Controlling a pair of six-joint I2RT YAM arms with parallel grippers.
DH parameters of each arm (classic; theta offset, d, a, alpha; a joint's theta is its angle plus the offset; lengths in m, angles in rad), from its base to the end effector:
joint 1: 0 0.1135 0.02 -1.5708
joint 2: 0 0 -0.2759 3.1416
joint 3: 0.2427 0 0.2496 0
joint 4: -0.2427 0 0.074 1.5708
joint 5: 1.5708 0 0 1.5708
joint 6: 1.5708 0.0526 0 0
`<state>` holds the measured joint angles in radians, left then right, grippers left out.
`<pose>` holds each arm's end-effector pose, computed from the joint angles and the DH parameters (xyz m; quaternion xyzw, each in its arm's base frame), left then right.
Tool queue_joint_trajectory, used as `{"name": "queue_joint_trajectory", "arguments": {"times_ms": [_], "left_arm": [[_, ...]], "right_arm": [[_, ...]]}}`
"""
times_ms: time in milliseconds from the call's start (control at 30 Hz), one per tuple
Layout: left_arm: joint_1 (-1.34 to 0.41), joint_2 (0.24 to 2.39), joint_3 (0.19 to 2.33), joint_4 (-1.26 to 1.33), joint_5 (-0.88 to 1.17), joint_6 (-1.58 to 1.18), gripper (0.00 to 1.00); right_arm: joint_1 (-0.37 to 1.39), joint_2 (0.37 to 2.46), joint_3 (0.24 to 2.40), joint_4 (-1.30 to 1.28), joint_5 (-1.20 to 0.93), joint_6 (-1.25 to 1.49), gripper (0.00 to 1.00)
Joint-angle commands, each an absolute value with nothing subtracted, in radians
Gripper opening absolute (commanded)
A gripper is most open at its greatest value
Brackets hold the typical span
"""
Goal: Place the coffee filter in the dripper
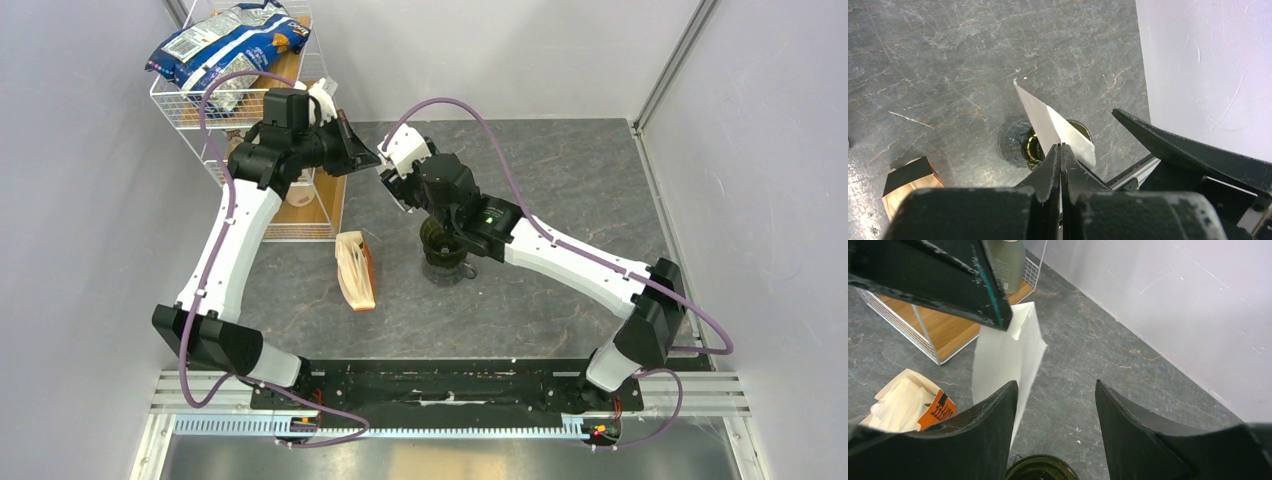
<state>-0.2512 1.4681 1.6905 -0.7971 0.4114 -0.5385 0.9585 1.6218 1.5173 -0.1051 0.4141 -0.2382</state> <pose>0.3022 -0.0993 0.4335 -0.0265 0.8651 -0.3455 0.3626 0.2477 0.3158 0.3980 -0.3215 0.7013 0.0675 0.6326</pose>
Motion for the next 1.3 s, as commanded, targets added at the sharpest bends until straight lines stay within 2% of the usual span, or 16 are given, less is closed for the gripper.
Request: {"name": "queue_joint_trajectory", "arguments": {"times_ms": [0, 200, 267, 367, 433, 467, 533, 567, 633, 700, 767, 800, 933, 1267], "left_arm": [[-0.239, 1.420, 1.681, -0.768, 0.461, -0.581, 0.02], [-0.238, 1.413, 1.672, -0.776, 0.499, -0.596, 0.02], [-0.238, 1.410, 1.666, -0.774, 0.521, -0.599, 0.02], [-0.238, 1.405, 1.657, -0.773, 0.546, -0.596, 0.02], [-0.238, 1.401, 1.651, -0.775, 0.548, -0.589, 0.02], [-0.238, 1.400, 1.649, -0.771, 0.551, -0.582, 0.02], [-0.238, 1.393, 1.644, -0.757, 0.553, -0.568, 0.02], [-0.238, 1.389, 1.640, -0.744, 0.555, -0.561, 0.08], [-0.238, 1.374, 1.635, -0.721, 0.569, -0.539, 0.38], [-0.238, 1.354, 1.638, -0.717, 0.555, -0.501, 0.62], [-0.238, 1.328, 1.637, -0.719, 0.508, -0.459, 0.81], [-0.239, 1.307, 1.636, -0.716, 0.477, -0.442, 0.86], [-0.246, 1.240, 1.593, -0.641, 0.339, -0.410, 0.89], [-0.439, 1.281, 1.611, -0.605, 0.072, -0.281, 0.92]], "right_arm": [[0.947, 1.618, 1.527, -0.055, 0.438, -0.258, 0.66], [0.914, 1.615, 1.509, -0.090, 0.360, -0.213, 0.62], [0.895, 1.617, 1.515, -0.104, 0.342, -0.191, 0.55], [0.863, 1.612, 1.528, -0.125, 0.263, -0.143, 0.34], [0.853, 1.609, 1.543, -0.139, 0.217, -0.119, 0.08], [0.852, 1.606, 1.549, -0.143, 0.200, -0.101, 0.00], [0.848, 1.595, 1.553, -0.143, 0.154, -0.065, 0.00], [0.847, 1.591, 1.555, -0.144, 0.135, -0.051, 0.00], [0.848, 1.585, 1.564, -0.151, 0.117, -0.018, 0.00], [0.848, 1.582, 1.574, -0.159, 0.134, -0.002, 0.00], [0.847, 1.576, 1.581, -0.153, 0.195, 0.027, 0.00], [0.847, 1.572, 1.586, -0.145, 0.236, 0.044, 0.00], [0.847, 1.574, 1.629, -0.135, 0.332, 0.176, 0.00], [0.850, 1.637, 1.762, -0.164, 0.328, 0.361, 0.00]]}}
